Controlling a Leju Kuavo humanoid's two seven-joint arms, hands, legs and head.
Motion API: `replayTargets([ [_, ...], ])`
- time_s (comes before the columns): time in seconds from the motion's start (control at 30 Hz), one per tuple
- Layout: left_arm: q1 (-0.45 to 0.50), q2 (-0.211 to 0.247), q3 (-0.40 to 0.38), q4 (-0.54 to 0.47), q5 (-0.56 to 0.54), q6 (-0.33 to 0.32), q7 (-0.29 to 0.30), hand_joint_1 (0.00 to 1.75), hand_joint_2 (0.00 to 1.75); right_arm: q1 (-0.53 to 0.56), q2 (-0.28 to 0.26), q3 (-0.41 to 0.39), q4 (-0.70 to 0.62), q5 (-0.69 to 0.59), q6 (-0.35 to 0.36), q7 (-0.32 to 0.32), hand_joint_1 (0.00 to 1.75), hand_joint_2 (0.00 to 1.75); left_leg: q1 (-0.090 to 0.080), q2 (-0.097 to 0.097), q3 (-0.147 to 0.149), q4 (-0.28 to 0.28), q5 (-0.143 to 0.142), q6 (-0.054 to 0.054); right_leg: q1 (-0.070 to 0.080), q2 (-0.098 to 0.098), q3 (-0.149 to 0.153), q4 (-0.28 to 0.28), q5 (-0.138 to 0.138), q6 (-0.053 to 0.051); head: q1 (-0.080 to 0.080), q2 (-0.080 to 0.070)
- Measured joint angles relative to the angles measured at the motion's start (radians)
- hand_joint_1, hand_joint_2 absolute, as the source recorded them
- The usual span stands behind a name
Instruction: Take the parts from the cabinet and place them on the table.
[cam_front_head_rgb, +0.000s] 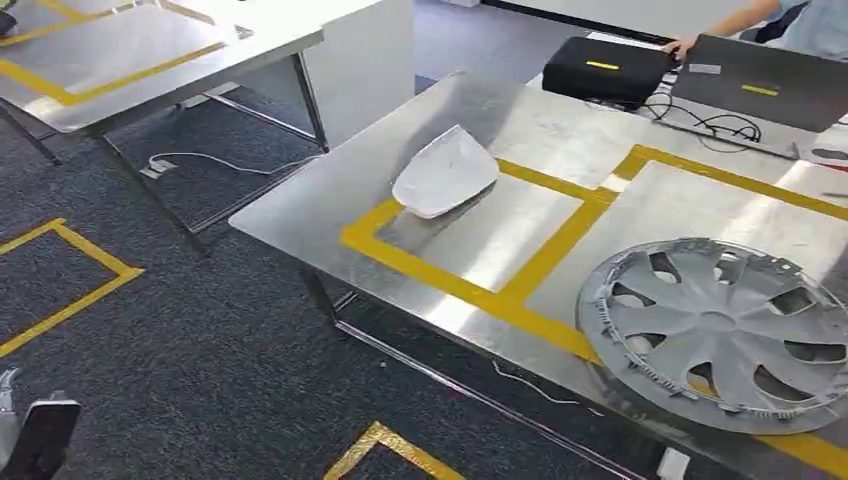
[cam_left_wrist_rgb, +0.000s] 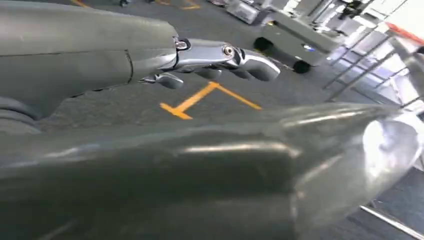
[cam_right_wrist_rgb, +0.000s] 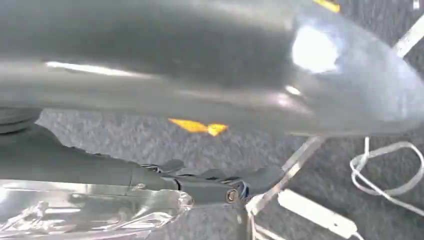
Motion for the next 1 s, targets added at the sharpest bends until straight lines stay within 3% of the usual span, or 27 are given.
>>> replayTargets([
  [0.03, -0.002, 0.000, 0.001, 0.002, -0.003, -0.004, -0.001, 0.00, 0.00, 0.002, 0.000, -0.002, 0.000, -0.024, 0.015, 0.009, 0.00, 0.00, 0.000, 0.000, -0.010, 0.000, 0.010, 0.010, 0.003, 0.032, -0.014, 0.052, -0.063, 0.000, 0.000, 0.000],
  [0.07, -0.006, 0.000, 0.000, 0.003, -0.009, -0.008, -0.003, 0.00, 0.00, 0.002, 0.001, -0.004, 0.002, -0.077, 0.041, 0.038, 0.00, 0.00, -0.003, -0.002, -0.023, 0.000, 0.021, 0.015, 0.007, 0.052, -0.033, 0.140, -0.129, -0.001, 0.003, 0.000],
  [0.1, -0.009, 0.000, 0.000, 0.006, -0.014, -0.010, -0.005, 0.00, 0.00, -0.002, 0.001, -0.008, 0.004, -0.172, 0.044, 0.088, 0.00, 0.00, -0.007, -0.005, -0.036, 0.001, 0.033, 0.019, 0.010, 0.060, -0.051, 0.224, -0.171, -0.002, 0.003, 0.000],
  [0.13, -0.011, 0.000, 0.000, 0.009, -0.017, -0.011, -0.005, 0.00, 0.00, -0.005, 0.001, -0.014, 0.010, -0.288, 0.038, 0.152, 0.00, 0.00, -0.011, -0.007, -0.049, 0.002, 0.043, 0.020, 0.014, 0.061, -0.056, 0.279, -0.187, -0.005, 0.003, 0.000],
  [0.17, -0.013, -0.001, -0.002, 0.014, -0.021, -0.013, -0.006, 0.00, 0.00, -0.004, 0.001, -0.013, 0.015, -0.385, 0.023, 0.218, 0.00, 0.00, -0.014, -0.009, -0.063, 0.004, 0.053, 0.020, 0.019, 0.061, -0.045, 0.296, -0.174, -0.009, 0.003, 0.000],
  [0.2, -0.016, 0.000, -0.007, 0.022, -0.023, -0.014, -0.008, 0.00, 0.00, -0.002, 0.001, -0.012, 0.017, -0.455, 0.008, 0.277, 0.00, 0.00, -0.015, -0.012, -0.078, 0.008, 0.063, 0.020, 0.024, 0.061, -0.015, 0.274, -0.139, -0.015, 0.004, 0.000],
  [0.27, -0.025, 0.004, -0.018, 0.037, -0.025, -0.013, -0.009, 0.00, 0.00, 0.001, 0.001, -0.010, 0.020, -0.475, -0.015, 0.311, 0.00, 0.00, -0.014, -0.020, -0.111, 0.018, 0.083, 0.015, 0.029, 0.062, 0.100, 0.128, -0.076, -0.023, 0.003, 0.000],
  [0.3, -0.028, 0.006, -0.024, 0.041, -0.025, -0.013, -0.009, 0.00, 0.00, -0.001, 0.001, -0.008, 0.021, -0.477, -0.021, 0.314, 0.00, 0.00, -0.015, -0.024, -0.120, 0.025, 0.091, 0.010, 0.027, 0.068, 0.169, 0.036, -0.089, -0.023, 0.004, 0.000],
  [0.33, -0.028, 0.011, -0.031, 0.044, -0.026, -0.010, -0.009, 0.00, 0.00, -0.002, 0.001, -0.003, 0.021, -0.480, -0.018, 0.316, 0.00, 0.00, -0.018, -0.025, -0.132, 0.031, 0.097, 0.004, 0.031, 0.074, 0.225, -0.052, -0.122, -0.023, 0.004, 0.000],
  [0.43, -0.034, 0.023, -0.056, 0.055, -0.031, -0.008, 0.006, 0.00, 0.00, -0.001, 0.001, 0.002, 0.026, -0.404, 0.016, 0.288, 0.00, 0.00, -0.016, -0.028, -0.142, 0.032, 0.125, -0.010, 0.038, 0.071, 0.202, -0.050, -0.120, -0.040, 0.005, 0.000],
  [0.47, -0.033, 0.026, -0.061, 0.059, -0.032, -0.009, 0.016, 0.00, 0.00, -0.001, 0.001, 0.002, 0.026, -0.392, 0.014, 0.267, 0.00, 0.00, -0.016, -0.034, -0.145, 0.033, 0.132, -0.017, 0.033, 0.064, 0.190, -0.054, -0.108, -0.055, 0.003, 0.000],
  [0.5, -0.029, 0.026, -0.064, 0.062, -0.032, -0.015, 0.035, 0.00, 0.00, -0.004, 0.001, 0.002, 0.026, -0.391, 0.005, 0.240, 0.00, 0.00, -0.013, -0.031, -0.156, 0.049, 0.096, -0.021, 0.031, 0.053, 0.181, -0.054, -0.098, -0.066, 0.003, 0.000],
  [0.53, -0.026, 0.027, -0.065, 0.063, -0.031, -0.024, 0.055, 0.00, 0.00, -0.002, 0.001, 0.002, 0.024, -0.389, -0.003, 0.218, 0.00, 0.00, -0.012, -0.029, -0.170, 0.094, 0.035, -0.025, 0.032, 0.051, 0.169, -0.054, -0.088, -0.074, -0.002, 0.000],
  [0.6, -0.019, 0.027, -0.066, 0.069, -0.031, -0.033, 0.072, 0.00, 0.00, 0.000, 0.001, 0.002, 0.020, -0.388, -0.009, 0.197, 0.00, 0.00, -0.011, -0.029, -0.211, 0.244, -0.083, -0.033, 0.034, 0.036, 0.140, -0.054, -0.066, -0.076, -0.001, 0.000],
  [0.63, -0.014, 0.025, -0.068, 0.072, -0.031, -0.034, 0.073, 0.00, 0.00, -0.001, 0.001, 0.002, 0.018, -0.387, -0.010, 0.194, 0.00, 0.00, -0.010, -0.029, -0.224, 0.316, -0.112, -0.035, 0.036, 0.026, 0.123, -0.053, -0.053, -0.077, -0.001, 0.000],
  [0.67, -0.010, 0.025, -0.070, 0.076, -0.032, -0.034, 0.074, 0.00, 0.00, -0.001, 0.001, 0.002, 0.016, -0.386, -0.011, 0.192, 0.00, 0.00, -0.009, -0.028, -0.221, 0.350, -0.102, -0.036, 0.037, 0.016, 0.109, -0.052, -0.042, -0.077, -0.001, 0.000],
  [0.7, -0.007, 0.024, -0.071, 0.079, -0.032, -0.034, 0.075, 0.00, 0.00, -0.001, 0.001, 0.002, 0.016, -0.386, -0.012, 0.191, 0.00, 0.00, -0.007, -0.028, -0.201, 0.346, -0.066, -0.037, 0.039, 0.004, 0.094, -0.052, -0.030, -0.076, -0.001, 0.000],
  [0.77, -0.007, 0.024, -0.072, 0.082, -0.033, -0.034, 0.075, 0.00, 0.00, -0.001, 0.001, 0.003, 0.016, -0.386, -0.013, 0.191, 0.00, 0.00, -0.006, -0.011, -0.118, 0.249, 0.005, -0.036, 0.042, -0.015, 0.069, -0.048, -0.008, -0.069, 0.000, 0.000],
  [0.8, -0.007, 0.024, -0.072, 0.083, -0.033, -0.034, 0.075, 0.00, 0.00, -0.001, 0.001, 0.003, 0.016, -0.386, -0.013, 0.190, 0.00, 0.00, -0.006, 0.024, -0.046, 0.158, 0.009, -0.036, 0.043, -0.023, 0.061, -0.043, 0.002, -0.064, -0.001, 0.000],
  [0.83, -0.010, 0.024, -0.074, 0.083, -0.033, -0.034, 0.074, 0.00, 0.00, 0.002, 0.001, 0.003, 0.013, -0.386, -0.013, 0.190, 0.00, 0.00, -0.006, 0.064, 0.039, 0.062, -0.009, -0.033, 0.047, -0.033, 0.053, -0.039, 0.007, -0.059, -0.002, 0.000],
  [0.87, -0.016, 0.023, -0.076, 0.083, -0.033, -0.035, 0.074, 0.00, 0.00, 0.003, 0.001, 0.003, 0.013, -0.386, -0.013, 0.189, 0.00, 0.00, -0.011, 0.062, 0.074, -0.010, -0.029, -0.022, 0.048, -0.049, 0.047, -0.030, 0.015, -0.053, 0.002, 0.000],
  [0.9, -0.017, 0.023, -0.077, 0.083, -0.034, -0.035, 0.074, 0.00, 0.00, 0.001, 0.001, 0.003, 0.013, -0.386, -0.013, 0.189, 0.00, 0.00, -0.014, 0.051, 0.062, -0.018, -0.036, -0.015, 0.046, -0.064, 0.040, -0.027, 0.027, -0.049, 0.001, 0.000],
  [0.97, -0.005, 0.026, -0.076, 0.084, -0.032, -0.036, 0.077, 0.00, 0.00, -0.002, 0.001, 0.005, 0.011, -0.384, -0.016, 0.187, 0.00, 0.00, -0.022, 0.031, 0.045, -0.014, -0.021, 0.005, 0.037, -0.086, 0.037, -0.029, 0.041, -0.040, 0.002, 0.000],
  [1.0, 0.000, 0.026, -0.074, 0.085, -0.031, -0.045, 0.084, 0.00, 0.00, -0.002, 0.001, 0.006, 0.011, -0.380, -0.019, 0.184, 0.00, 0.00, -0.020, 0.024, 0.034, -0.015, -0.009, 0.016, 0.028, -0.043, 0.034, -0.019, 0.020, -0.028, 0.002, 0.000],
])
